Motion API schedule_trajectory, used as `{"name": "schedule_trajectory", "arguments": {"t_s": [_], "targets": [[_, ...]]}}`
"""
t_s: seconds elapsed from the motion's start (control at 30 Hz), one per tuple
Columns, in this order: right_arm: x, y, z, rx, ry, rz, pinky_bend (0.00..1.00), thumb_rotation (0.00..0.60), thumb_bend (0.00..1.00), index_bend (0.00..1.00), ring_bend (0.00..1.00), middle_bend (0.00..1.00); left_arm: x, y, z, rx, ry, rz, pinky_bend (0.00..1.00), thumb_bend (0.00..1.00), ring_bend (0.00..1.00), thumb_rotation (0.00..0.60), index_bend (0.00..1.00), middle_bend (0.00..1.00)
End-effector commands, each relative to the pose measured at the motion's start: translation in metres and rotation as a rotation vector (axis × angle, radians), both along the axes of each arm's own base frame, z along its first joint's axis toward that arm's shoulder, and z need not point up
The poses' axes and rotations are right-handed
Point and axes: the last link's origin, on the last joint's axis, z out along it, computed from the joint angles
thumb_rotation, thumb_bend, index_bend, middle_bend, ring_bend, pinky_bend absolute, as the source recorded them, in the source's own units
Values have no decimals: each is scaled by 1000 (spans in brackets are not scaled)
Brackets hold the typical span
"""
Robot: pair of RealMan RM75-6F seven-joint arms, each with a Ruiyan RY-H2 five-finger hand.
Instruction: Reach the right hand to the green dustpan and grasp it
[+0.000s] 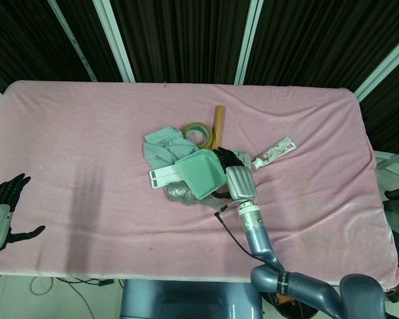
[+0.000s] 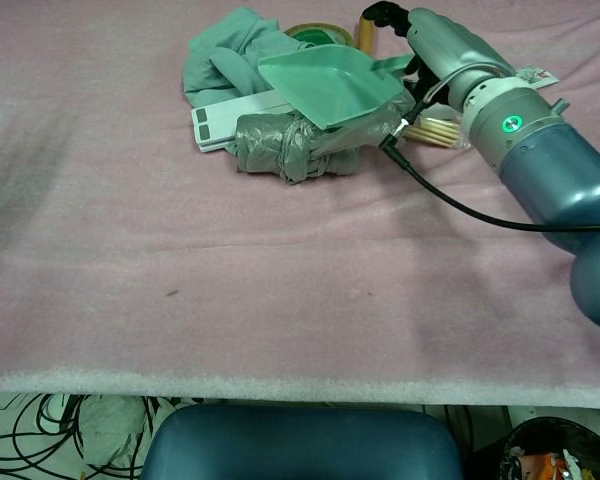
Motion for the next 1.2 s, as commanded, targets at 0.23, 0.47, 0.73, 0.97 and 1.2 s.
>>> {"name": "schedule_trajectory", "arguments": {"t_s": [0.23, 0.47, 0.73, 0.97, 1.2], "targets": [[34, -9, -6, -22, -111, 41, 325, 600, 173, 171, 170, 175, 0, 0, 1, 1, -12, 5, 0, 0, 0, 600, 0, 0], [44, -11, -8, -35, -130, 89, 587, 600, 573, 549, 455, 488, 0, 1, 1, 0, -20, 8, 0, 0, 0, 600, 0, 0], [43, -8, -6, -39, -126, 124, 664, 600, 761, 725, 573, 621, 0, 1, 1, -2, -23, 7, 0, 0, 0, 600, 0, 0], [60, -6, 26, -108, -172, 200, 671, 600, 761, 727, 575, 623, 1, 0, 2, 6, -24, 4, 0, 0, 0, 600, 0, 0], [72, 17, 88, -204, -265, 297, 671, 600, 762, 727, 575, 623, 1, 0, 1, 13, -21, -3, 0, 0, 0, 600, 0, 0]]}}
